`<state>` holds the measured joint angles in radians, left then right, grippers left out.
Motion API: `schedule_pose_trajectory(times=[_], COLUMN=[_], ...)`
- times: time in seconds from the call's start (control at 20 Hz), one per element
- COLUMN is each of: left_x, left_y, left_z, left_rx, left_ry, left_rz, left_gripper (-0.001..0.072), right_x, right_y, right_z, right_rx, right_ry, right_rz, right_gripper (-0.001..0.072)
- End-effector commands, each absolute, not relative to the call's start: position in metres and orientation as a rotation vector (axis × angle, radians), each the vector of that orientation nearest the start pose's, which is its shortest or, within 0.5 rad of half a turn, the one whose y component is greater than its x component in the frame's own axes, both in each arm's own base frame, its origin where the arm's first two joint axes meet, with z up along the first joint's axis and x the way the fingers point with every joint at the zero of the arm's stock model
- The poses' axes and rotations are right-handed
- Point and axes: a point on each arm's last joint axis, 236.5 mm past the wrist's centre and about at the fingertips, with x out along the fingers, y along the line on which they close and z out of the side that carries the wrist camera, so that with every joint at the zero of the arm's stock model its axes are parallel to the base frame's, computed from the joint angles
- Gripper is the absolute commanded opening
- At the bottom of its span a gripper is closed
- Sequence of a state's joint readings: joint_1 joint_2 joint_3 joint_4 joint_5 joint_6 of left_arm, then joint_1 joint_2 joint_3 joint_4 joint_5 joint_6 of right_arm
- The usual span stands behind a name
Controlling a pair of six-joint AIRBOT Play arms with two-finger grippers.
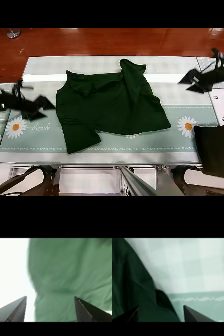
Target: Fold the shirts.
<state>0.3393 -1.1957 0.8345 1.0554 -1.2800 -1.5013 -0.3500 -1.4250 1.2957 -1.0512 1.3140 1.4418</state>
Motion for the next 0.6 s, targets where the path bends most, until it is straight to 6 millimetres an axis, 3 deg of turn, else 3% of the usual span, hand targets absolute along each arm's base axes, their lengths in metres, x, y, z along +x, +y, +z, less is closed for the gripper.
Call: schedule_pose_trajectory(times=[0.0, 0.1, 0.2, 0.55], left_x=[0.264, 0.28, 0.284, 0.3], left_y=[-0.045, -0.049, -0.039, -0.027], left_z=[-0.066, -0.06, -0.066, -0.087], left_rx=[-0.955, -1.03, -1.022, -1.077], left_ry=[1.421, 1.307, 1.287, 1.253], left_rz=[-0.153, -0.211, -0.191, -0.101], left_gripper=[0.0699, 0.0699, 0.0699, 0.0699], right_x=[0.356, 0.339, 0.325, 0.32], right_y=[0.001, 0.017, 0.021, 0.026], right_z=[0.005, 0.005, 0.005, 0.017], right_rx=[0.664, 0.695, 0.689, 0.676], right_ry=[1.233, 1.221, 1.221, 1.186], right_rz=[0.147, 0.184, 0.182, 0.192], right_gripper=[0.0624, 0.0623, 0.0623, 0.0622])
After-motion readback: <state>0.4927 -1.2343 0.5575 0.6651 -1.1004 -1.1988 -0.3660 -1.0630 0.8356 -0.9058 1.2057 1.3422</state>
